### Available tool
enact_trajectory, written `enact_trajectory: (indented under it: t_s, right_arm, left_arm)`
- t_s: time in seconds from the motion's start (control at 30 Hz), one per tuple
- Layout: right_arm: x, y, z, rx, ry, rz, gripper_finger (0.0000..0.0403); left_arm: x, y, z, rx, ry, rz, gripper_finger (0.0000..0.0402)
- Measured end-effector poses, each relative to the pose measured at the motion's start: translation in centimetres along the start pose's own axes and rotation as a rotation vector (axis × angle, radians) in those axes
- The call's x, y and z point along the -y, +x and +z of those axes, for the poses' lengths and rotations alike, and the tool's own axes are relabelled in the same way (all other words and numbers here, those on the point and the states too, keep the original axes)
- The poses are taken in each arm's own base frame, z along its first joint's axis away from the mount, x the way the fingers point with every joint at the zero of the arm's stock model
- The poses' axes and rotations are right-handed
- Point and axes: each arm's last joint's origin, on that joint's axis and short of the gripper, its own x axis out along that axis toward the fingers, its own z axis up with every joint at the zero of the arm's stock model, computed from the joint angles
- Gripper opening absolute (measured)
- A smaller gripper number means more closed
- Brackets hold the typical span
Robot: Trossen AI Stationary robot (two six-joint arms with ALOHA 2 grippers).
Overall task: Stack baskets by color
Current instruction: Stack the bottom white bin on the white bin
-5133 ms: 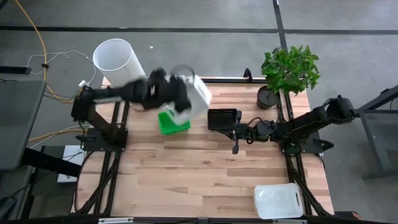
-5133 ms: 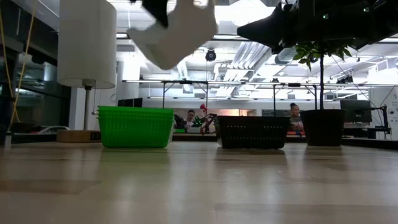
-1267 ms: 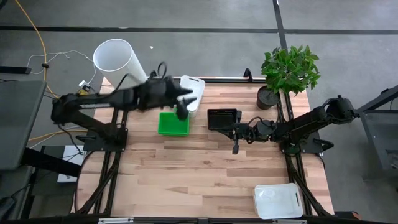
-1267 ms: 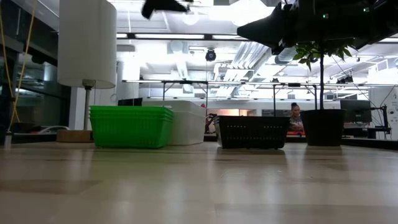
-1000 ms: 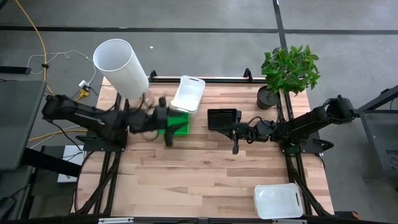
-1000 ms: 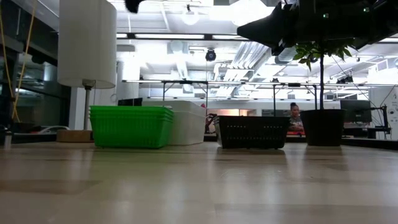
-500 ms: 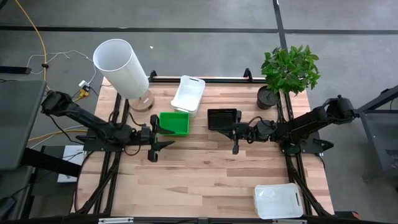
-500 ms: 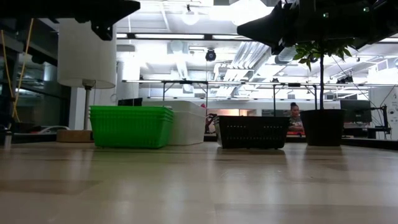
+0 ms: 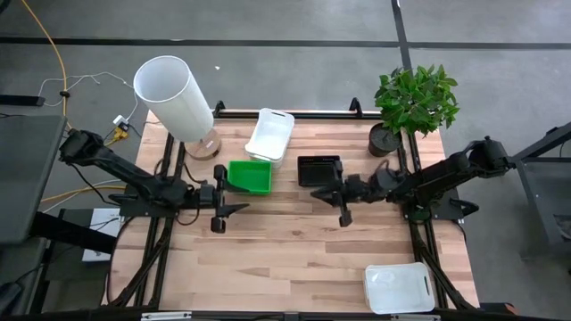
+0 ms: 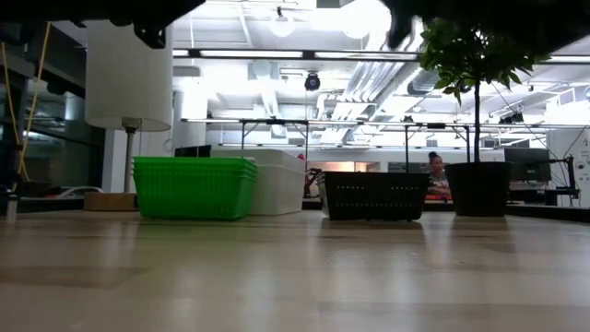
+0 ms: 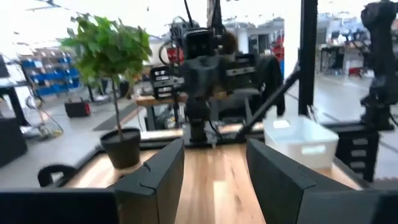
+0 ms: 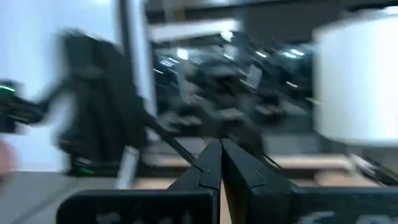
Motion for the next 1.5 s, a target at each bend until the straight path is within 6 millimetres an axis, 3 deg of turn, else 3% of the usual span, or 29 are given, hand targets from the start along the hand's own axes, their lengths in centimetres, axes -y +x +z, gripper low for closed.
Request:
enact_trajectory:
  t_s: [0.1,0.2,0.33,0.47,0.73,1.0,1.17,1.5]
  right_arm:
    - [-0.6,1.4,1.9,0.031,0.032,0.142,0.0]
    - [-2.0,3.3,3.4,-0.078,0.034,0.189,0.0008]
    - [-4.6,4.8,4.2,-0.485,-0.101,0.021,0.0038]
    - [-7.6,4.7,5.0,-0.815,-0.125,-0.111,0.0084]
    - [-13.1,1.9,5.3,-1.248,0.067,-0.225,0.0153]
    - [-16.9,-1.9,3.6,-1.553,0.269,-0.259,0.0165]
    - [-17.8,-3.8,2.2,-1.611,0.286,-0.357,0.0165]
    - [-17.6,-6.5,-1.0,-1.818,0.399,-0.446,0.0165]
  left_arm:
    - [-0.1,0.0,0.4,0.014,-0.002,0.012,0.0161]
    - [-0.1,0.0,0.3,0.005,-0.003,0.01,0.0161]
    - [0.0,0.0,0.0,-0.024,-0.002,0.006,0.0161]
    - [0.0,0.0,-0.2,-0.035,-0.014,0.004,0.0161]
    - [0.0,0.0,-0.2,-0.035,-0.022,0.004,0.0161]
    - [0.0,0.0,-0.2,-0.037,-0.023,0.004,0.0161]
    - [0.0,0.0,-0.2,-0.038,-0.023,0.003,0.0161]
    - [0.0,0.0,-0.2,-0.038,-0.038,0.003,0.0161]
